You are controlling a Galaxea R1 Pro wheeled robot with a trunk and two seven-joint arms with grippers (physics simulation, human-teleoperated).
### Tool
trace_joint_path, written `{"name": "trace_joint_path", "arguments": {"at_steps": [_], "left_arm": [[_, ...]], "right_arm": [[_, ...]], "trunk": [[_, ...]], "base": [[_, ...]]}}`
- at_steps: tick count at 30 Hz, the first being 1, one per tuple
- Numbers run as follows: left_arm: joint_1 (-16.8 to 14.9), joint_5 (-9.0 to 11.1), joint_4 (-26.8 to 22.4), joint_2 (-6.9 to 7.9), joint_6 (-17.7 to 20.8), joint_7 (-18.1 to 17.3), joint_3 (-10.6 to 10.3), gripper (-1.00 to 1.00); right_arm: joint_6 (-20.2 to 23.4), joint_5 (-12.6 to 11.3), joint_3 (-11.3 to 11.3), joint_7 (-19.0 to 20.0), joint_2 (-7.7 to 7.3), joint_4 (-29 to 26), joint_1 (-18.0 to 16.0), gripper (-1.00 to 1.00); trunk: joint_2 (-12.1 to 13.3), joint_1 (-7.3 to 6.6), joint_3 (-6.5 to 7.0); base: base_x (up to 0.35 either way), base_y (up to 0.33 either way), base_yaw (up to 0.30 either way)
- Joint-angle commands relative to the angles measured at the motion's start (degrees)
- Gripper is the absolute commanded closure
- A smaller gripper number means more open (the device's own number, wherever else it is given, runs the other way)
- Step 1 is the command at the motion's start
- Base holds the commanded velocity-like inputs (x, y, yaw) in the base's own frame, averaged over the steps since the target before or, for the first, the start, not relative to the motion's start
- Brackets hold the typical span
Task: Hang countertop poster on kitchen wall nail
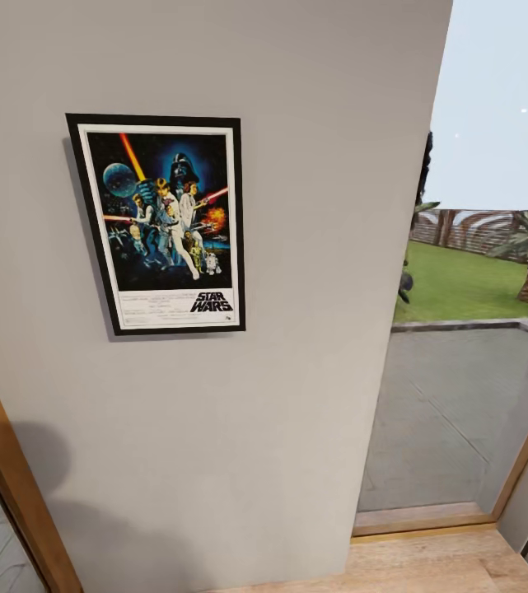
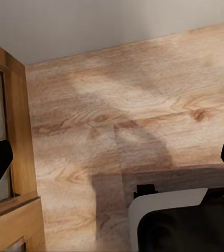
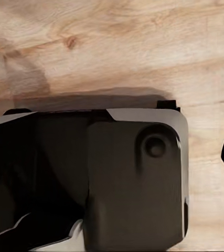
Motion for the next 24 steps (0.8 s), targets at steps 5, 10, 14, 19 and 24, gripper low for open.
{"name": "trace_joint_path", "arguments": {"at_steps": [5,10,14,19,24], "left_arm": [[0.0,-0.9,0.1,-0.01,-0.1,0.0,0.1,-1.0],[0.0,-1.0,0.1,0.09,-0.1,0.1,0.4,-1.0],[0.0,-1.1,0.1,0.2,-0.1,0.1,0.7,-1.0],[0.0,-1.2,1.0,0.25,-0.2,0.1,0.7,-1.0],[0.0,-1.2,1.1,0.25,-0.2,0.1,0.7,-1.0]], "right_arm": [[0.4,0.4,-0.5,-6.4,0.07,0.1,0.0,-1.0],[0.3,0.4,-0.5,-9.7,0.09,0.2,0.0,-1.0],[0.3,0.3,-0.5,-10.5,0.26,0.3,0.0,-1.0],[0.3,0.4,-0.5,-10.8,0.43,0.3,0.0,-1.0],[0.3,0.4,-0.5,-10.8,0.52,0.3,0.0,-1.0]], "trunk": [[0.0,0.02,0.0],[0.0,0.02,0.0],[0.0,0.02,0.0],[0.0,0.02,0.0],[0.0,0.02,0.0]], "base": [[0.0,0.0,0.0],[0.0,0.0,0.0],[0.0,0.0,0.0],[0.0,0.0,0.0],[0.0,0.0,0.0]]}}
